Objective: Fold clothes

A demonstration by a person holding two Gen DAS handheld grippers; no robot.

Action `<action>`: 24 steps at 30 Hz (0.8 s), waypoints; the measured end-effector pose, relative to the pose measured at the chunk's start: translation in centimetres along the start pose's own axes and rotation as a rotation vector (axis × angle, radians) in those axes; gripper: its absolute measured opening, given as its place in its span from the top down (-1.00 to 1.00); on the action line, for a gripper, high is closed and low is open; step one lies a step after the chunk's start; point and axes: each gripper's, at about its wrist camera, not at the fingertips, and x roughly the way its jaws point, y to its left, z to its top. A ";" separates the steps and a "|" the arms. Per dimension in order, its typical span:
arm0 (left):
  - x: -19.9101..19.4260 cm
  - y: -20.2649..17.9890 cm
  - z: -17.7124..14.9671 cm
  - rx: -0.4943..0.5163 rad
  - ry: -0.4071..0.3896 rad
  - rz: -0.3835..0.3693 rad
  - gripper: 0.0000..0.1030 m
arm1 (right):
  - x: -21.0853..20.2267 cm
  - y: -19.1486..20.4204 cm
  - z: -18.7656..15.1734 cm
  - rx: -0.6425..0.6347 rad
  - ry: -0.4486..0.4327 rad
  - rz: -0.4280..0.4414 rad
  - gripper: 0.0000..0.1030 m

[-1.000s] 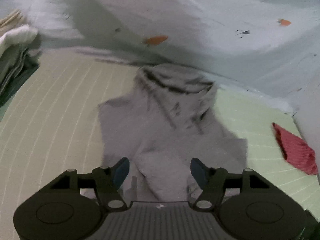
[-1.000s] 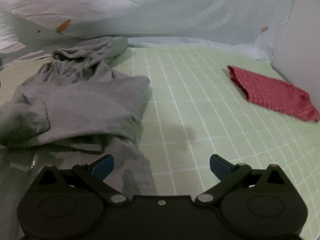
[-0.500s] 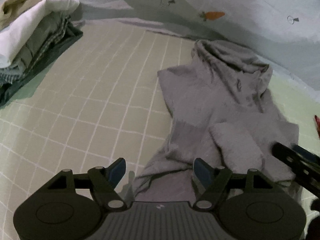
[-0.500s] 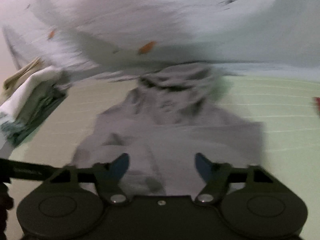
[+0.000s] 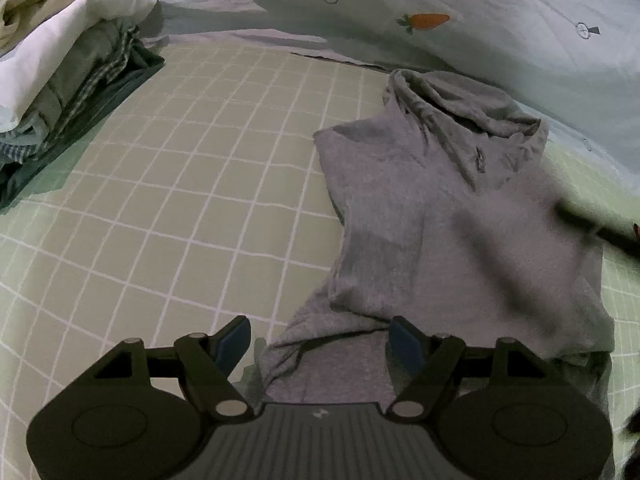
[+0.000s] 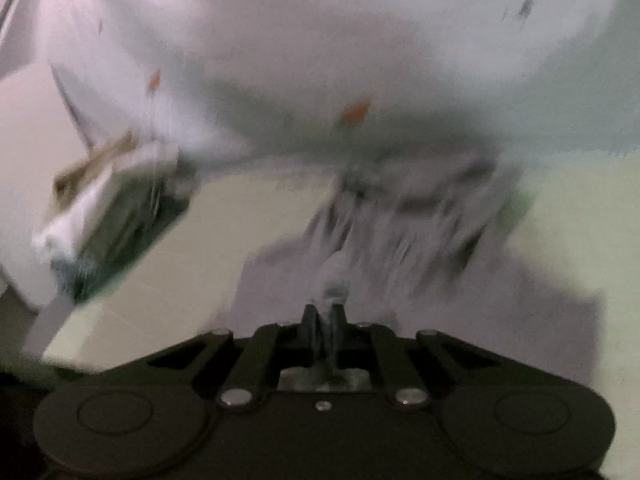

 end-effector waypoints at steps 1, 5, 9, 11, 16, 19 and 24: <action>0.0 -0.1 0.0 0.003 0.002 0.000 -0.50 | -1.0 -0.7 0.8 -0.006 -0.052 -0.027 0.86; 0.3 -0.8 -0.2 0.025 0.014 -0.005 -0.50 | -1.9 -2.8 0.9 -0.128 -0.035 -0.264 -0.27; 0.2 -1.7 -0.4 0.060 0.013 -0.003 -0.51 | -2.2 -3.7 -1.3 -0.123 0.039 -0.402 -0.44; 0.1 -2.0 -0.5 0.068 0.013 -0.005 -0.52 | -2.6 -3.9 -2.2 -0.055 0.050 -0.386 -0.50; -0.1 -2.6 -0.4 0.078 0.014 -0.018 -0.53 | -1.8 -2.8 -3.6 -0.031 0.097 -0.338 -0.58; -0.3 -2.9 -0.5 0.086 0.002 -0.015 -0.54 | -0.1 -2.1 -3.3 -0.075 0.113 -0.329 -0.60; -0.3 -3.5 -0.5 0.113 -0.001 -0.019 -0.55 | -0.3 -1.6 -2.8 -0.157 0.079 -0.429 -0.31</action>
